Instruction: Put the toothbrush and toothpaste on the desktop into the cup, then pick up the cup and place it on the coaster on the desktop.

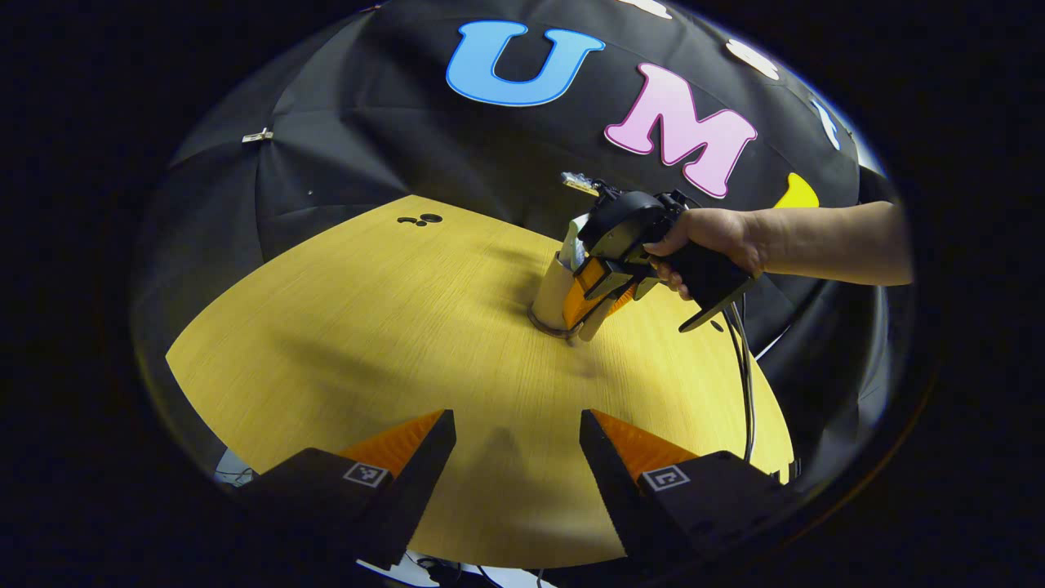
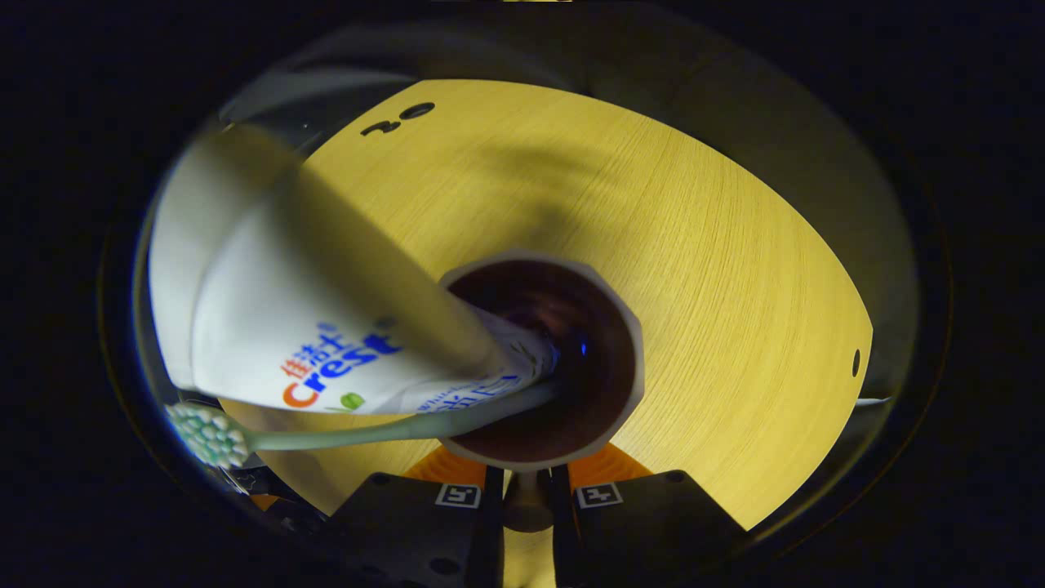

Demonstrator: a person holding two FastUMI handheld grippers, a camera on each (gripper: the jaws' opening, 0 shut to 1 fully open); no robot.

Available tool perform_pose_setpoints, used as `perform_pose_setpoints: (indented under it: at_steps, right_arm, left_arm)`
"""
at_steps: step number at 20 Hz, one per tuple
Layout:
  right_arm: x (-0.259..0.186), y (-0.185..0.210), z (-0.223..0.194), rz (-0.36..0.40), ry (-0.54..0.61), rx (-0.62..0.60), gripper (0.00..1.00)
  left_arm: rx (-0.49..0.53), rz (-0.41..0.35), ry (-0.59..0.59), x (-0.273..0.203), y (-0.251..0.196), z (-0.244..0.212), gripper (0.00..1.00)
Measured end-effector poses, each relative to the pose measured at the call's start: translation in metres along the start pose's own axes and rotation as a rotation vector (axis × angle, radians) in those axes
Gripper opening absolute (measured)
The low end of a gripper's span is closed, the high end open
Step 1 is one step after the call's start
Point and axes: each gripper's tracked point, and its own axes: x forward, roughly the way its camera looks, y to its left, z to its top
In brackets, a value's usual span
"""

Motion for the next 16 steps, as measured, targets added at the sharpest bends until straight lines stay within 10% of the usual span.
perform_pose_setpoints:
  at_steps: [9, 12, 16]
  right_arm:
    - [-0.005, 0.005, -0.002, 0.029, 0.024, 0.043, 0.36]
    - [-0.022, 0.001, 0.001, 0.048, -0.015, 0.073, 0.95]
    - [-0.058, -0.008, -0.002, 0.066, -0.070, 0.112, 0.99]
  left_arm:
    - [-0.004, 0.020, 0.002, -0.007, 0.009, -0.002, 0.97]
    - [0.021, 0.013, -0.002, -0.011, 0.005, 0.001, 0.97]
    - [0.049, 0.005, -0.010, -0.020, -0.002, 0.007, 0.97]
